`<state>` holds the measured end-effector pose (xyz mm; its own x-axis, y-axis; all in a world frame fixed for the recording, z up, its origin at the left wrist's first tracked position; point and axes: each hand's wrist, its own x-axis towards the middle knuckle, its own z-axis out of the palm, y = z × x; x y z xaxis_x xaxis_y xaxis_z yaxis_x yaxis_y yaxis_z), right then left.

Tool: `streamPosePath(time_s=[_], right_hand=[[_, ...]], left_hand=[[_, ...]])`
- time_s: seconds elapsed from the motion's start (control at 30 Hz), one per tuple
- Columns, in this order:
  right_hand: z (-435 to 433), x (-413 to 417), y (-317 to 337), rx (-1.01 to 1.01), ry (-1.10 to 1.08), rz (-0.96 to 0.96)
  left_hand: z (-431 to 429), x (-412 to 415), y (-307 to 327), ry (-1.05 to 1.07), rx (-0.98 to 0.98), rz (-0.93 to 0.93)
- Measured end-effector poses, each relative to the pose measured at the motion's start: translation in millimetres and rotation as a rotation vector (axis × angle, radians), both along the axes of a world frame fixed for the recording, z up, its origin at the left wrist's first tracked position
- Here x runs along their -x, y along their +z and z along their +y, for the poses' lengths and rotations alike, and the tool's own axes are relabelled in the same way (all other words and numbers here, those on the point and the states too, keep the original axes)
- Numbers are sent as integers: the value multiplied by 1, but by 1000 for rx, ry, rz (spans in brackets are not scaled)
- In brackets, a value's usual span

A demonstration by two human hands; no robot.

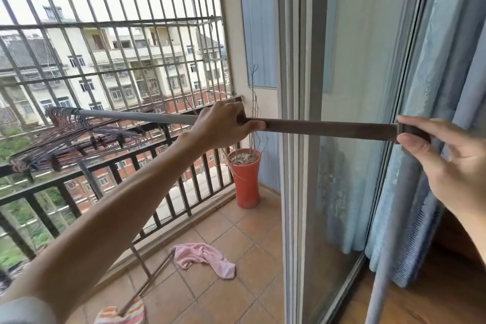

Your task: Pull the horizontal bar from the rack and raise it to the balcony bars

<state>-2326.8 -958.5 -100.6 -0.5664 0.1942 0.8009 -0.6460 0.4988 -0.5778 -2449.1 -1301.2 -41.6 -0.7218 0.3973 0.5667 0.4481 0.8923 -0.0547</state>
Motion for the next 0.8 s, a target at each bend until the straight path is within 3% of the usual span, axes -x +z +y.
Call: streamPosePath(time_s=[0.47,0.8], right_hand=[[-2,0,6,-107,-9,-33],[12,30,-1,-77,-168,-99]], left_hand=[[-5,3,-7,17,-49,11],[9,22,-9,29,-35,52]])
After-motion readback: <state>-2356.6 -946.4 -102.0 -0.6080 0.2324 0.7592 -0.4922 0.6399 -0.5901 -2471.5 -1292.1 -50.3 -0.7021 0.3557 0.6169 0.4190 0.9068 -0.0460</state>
